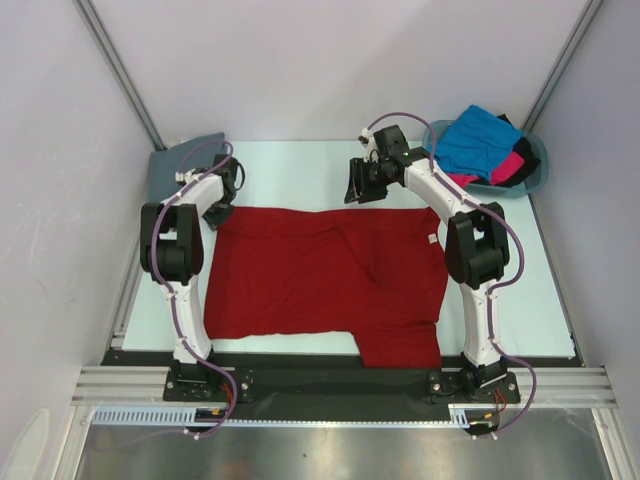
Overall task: Fold and stack the t-shirts
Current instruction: Fold the tshirt
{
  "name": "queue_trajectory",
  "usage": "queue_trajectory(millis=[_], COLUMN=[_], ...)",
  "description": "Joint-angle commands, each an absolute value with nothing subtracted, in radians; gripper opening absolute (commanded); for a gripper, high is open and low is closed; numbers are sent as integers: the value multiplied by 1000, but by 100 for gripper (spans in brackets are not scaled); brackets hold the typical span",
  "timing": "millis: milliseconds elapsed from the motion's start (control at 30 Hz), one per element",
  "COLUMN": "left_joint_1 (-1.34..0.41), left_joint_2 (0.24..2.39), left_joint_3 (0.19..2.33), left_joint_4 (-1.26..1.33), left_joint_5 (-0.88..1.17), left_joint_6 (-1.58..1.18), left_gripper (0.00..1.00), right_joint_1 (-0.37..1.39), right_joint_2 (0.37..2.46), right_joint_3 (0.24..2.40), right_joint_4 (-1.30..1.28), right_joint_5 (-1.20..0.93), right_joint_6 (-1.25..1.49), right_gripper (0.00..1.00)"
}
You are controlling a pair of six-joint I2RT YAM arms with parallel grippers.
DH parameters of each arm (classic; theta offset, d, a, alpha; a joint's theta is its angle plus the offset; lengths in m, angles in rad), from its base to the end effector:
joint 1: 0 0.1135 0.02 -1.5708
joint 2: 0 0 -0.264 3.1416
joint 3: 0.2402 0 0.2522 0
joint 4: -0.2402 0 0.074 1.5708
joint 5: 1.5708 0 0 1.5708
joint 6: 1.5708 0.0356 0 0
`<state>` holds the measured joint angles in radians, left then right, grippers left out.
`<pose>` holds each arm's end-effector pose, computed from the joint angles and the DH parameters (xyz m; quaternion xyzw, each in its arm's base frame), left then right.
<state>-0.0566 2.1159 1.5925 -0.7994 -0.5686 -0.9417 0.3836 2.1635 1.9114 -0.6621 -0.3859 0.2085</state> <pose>0.4250 -0.0049 0.1680 -0.4392 0.8459 0.1875 0.2375 0.4447 0.1939 0.2447 -0.1428 0.9201 0.2659 0.2497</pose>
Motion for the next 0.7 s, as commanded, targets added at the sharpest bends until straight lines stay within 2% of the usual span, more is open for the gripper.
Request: queue_trajectory(millis=[0,33,133,300,667], left_joint_1=[-49,-48,-46,-43,26], left_joint_2=[2126,2129,2129,2096,1968], left_joint_3=[1631,1632,1637,1632,1643], left_joint_4=[-769,-769,-767,-767,-739], left_joint_5=[-558,-555,-545,-522,-272], left_joint_6=[-937,-937,-936,-930,-893], left_gripper=[27,14,0,0,0], right_joint_1=[380,379,379,379,380], right_joint_2=[2151,2151,2152,2157,2146], right_joint_3=[1947,1947,1947,1951,1947], right_joint_4=[-670,-670,-672,-670,-670], right_joint_5=[-397,-397,-396,-407,-414], right_joint_6=[198,198,198,202,199], right_gripper=[52,52,52,52,52])
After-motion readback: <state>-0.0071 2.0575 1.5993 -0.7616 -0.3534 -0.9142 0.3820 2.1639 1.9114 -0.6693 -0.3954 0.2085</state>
